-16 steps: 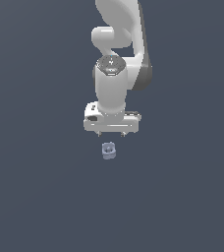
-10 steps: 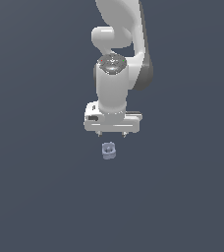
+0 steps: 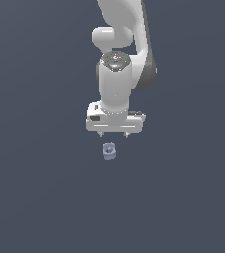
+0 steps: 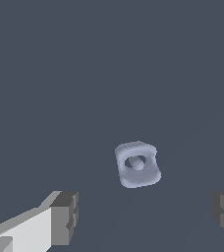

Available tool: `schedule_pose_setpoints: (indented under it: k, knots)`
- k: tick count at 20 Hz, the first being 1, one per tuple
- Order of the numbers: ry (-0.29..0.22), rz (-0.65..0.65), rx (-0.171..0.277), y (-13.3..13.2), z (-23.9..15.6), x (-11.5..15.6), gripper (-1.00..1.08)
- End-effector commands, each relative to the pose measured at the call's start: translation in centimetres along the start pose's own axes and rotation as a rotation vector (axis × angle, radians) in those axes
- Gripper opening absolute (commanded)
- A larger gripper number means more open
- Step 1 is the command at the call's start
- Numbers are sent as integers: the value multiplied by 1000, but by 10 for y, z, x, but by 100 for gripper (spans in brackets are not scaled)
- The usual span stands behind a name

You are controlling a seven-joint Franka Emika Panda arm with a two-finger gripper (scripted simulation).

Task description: Pick up the object and move it to a goal position.

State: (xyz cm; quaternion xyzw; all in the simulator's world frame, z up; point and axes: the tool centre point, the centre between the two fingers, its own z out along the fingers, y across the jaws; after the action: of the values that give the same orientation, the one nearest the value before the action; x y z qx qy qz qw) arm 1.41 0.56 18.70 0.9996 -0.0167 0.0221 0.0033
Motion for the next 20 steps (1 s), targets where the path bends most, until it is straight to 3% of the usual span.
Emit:
schedule_pose_setpoints:
  k: [1,20]
  knots:
    - [-3,-9,0,1,5,0,100]
    - [-43,-175,10,21,95,-13,100]
